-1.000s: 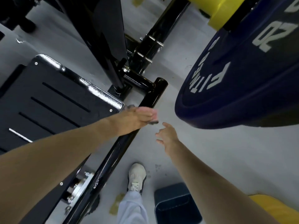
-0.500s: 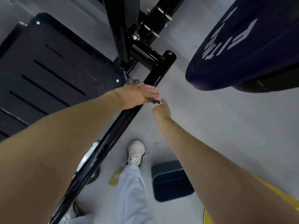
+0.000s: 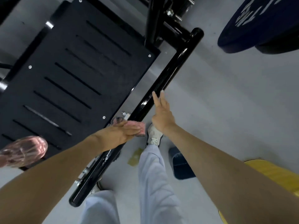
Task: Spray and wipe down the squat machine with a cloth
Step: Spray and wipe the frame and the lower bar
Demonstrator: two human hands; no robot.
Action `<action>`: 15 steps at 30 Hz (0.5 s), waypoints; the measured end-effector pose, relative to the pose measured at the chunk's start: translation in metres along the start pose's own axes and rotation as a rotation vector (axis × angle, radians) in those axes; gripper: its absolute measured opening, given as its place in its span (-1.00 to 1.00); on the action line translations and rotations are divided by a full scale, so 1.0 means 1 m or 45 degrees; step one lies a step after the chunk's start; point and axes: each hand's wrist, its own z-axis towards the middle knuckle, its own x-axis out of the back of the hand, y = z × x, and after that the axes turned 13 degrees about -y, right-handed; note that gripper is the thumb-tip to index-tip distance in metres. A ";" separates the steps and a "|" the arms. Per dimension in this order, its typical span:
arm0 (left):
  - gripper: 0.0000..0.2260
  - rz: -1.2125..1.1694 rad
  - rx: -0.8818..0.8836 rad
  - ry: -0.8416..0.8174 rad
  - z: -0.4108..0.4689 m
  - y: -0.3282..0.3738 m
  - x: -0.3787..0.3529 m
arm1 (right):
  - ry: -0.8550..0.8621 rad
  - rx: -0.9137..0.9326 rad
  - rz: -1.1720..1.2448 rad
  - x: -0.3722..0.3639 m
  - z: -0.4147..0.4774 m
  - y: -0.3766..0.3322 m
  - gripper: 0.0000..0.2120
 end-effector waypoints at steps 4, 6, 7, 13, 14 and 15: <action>-0.33 0.041 -0.033 -0.083 -0.022 0.030 -0.029 | -0.009 -0.036 -0.047 -0.057 -0.021 -0.010 -0.14; -0.29 0.056 -0.029 -0.050 -0.026 0.030 -0.032 | 0.003 -0.072 -0.049 -0.084 -0.031 -0.015 -0.16; -0.25 0.072 -0.028 -0.017 -0.026 0.027 -0.030 | 0.014 -0.088 -0.063 -0.095 -0.035 -0.018 -0.17; -0.38 0.007 0.039 0.134 -0.023 0.035 -0.028 | 0.171 -0.102 -0.015 -0.149 -0.052 -0.018 -0.17; -0.39 0.011 0.044 0.167 -0.022 0.039 -0.041 | 0.160 -0.121 -0.027 -0.158 -0.056 -0.017 -0.16; -0.40 0.040 0.041 0.190 -0.024 0.046 -0.058 | 0.146 -0.144 -0.049 -0.168 -0.061 -0.018 -0.15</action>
